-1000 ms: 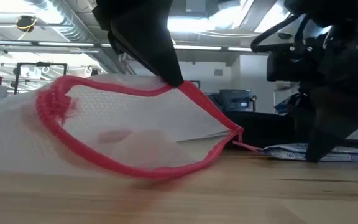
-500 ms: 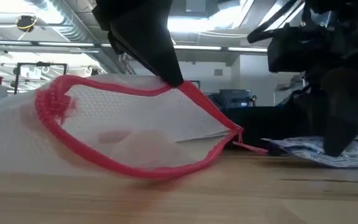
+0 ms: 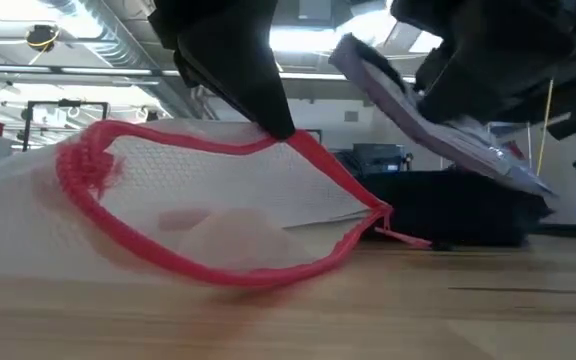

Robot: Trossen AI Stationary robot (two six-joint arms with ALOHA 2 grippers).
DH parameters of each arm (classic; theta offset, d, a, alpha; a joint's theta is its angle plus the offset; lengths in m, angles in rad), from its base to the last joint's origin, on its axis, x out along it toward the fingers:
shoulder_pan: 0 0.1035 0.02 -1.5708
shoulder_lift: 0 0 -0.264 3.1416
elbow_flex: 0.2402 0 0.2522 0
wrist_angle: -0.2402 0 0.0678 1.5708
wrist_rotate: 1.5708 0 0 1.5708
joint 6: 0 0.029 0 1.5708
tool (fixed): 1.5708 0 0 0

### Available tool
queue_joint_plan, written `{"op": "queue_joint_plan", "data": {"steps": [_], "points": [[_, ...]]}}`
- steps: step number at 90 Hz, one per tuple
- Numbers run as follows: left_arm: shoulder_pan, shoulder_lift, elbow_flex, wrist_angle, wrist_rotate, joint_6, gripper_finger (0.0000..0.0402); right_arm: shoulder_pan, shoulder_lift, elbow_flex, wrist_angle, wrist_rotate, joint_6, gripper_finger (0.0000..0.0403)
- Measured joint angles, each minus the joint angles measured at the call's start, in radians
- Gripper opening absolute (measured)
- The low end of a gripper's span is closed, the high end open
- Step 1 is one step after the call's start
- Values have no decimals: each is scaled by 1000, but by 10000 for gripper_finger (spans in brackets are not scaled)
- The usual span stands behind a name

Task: Unpack backpack
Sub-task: Put the purple chocolate bar into the transparent zip bag

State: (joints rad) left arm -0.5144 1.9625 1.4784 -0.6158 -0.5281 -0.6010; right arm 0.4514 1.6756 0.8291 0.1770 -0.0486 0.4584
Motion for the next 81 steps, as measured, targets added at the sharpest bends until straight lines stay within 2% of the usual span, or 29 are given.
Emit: {"op": "queue_joint_plan", "data": {"steps": [11,19,31,44,57,67,81], "points": [[0,0,0,0,0,0,0,-5,32,11,-11,-7,19,20],[3,0,0,0,0,0,0,-21,92,61,-44,-63,85,20],[7,0,0,-3,0,3,0,-43,210,219,-245,-120,95,20],[6,0,0,-3,0,11,0,-48,287,440,-519,-74,11,20],[2,0,-1,-1,-1,6,0,-58,328,588,-690,-17,10,20],[-3,1,-3,-13,-1,6,0,-65,349,618,-796,85,69,20],[-4,3,-5,-26,8,5,0,-69,374,619,-767,56,71,21]]}}
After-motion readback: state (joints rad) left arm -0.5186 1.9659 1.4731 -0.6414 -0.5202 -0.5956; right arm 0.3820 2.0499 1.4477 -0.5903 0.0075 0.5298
